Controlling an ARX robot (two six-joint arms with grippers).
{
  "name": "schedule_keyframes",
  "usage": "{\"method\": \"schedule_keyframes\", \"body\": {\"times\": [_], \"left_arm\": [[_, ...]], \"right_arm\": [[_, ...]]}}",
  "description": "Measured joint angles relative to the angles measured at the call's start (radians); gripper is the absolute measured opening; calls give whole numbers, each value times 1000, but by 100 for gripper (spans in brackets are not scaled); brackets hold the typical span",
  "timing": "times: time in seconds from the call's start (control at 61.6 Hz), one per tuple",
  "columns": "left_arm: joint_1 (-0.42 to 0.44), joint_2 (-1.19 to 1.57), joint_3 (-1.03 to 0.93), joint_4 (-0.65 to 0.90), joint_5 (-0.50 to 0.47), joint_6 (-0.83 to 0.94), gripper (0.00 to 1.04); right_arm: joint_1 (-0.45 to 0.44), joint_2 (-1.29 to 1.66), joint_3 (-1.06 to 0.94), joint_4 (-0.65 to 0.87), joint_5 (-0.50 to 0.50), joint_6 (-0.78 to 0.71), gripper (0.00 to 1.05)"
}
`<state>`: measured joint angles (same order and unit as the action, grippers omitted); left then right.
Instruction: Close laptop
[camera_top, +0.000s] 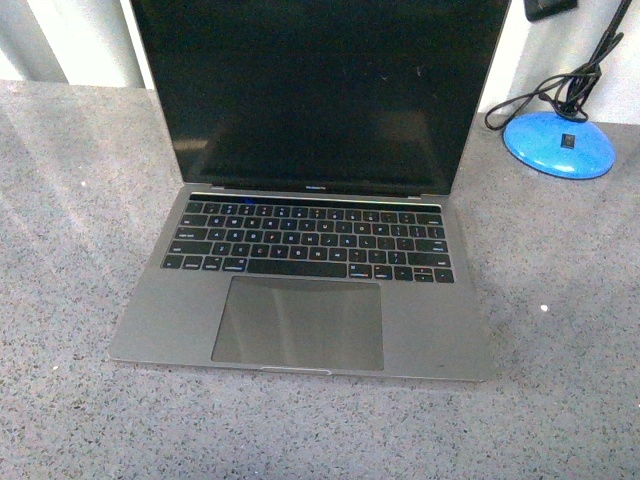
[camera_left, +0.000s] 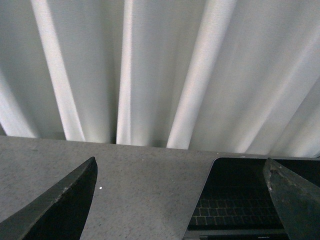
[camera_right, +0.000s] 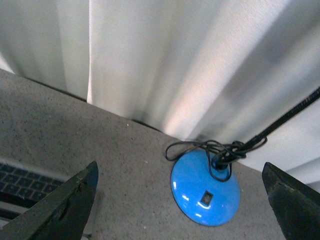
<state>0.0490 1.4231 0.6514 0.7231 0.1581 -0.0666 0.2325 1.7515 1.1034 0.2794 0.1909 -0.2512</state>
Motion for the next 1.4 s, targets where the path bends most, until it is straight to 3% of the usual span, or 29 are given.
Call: {"method": "schedule_keyframes", "body": {"times": [0.211, 0.357, 0.762, 0.892, 1.395], "left_arm": [[-78, 85, 101, -88, -10, -34, 98], [-114, 129, 154, -114, -8, -70, 74], [-172, 223, 280, -122, 11, -98, 3], [-193, 269, 319, -182, 10, -115, 4], [-241, 366, 446, -250, -10, -139, 4]], "right_arm": [[39, 103, 150, -45, -2, 16, 95], [50, 139, 180, -41, 13, 25, 93], [70, 173, 302, -58, 1, 51, 21], [76, 187, 323, -70, -4, 88, 1], [86, 219, 354, -79, -59, 228, 1]]}}
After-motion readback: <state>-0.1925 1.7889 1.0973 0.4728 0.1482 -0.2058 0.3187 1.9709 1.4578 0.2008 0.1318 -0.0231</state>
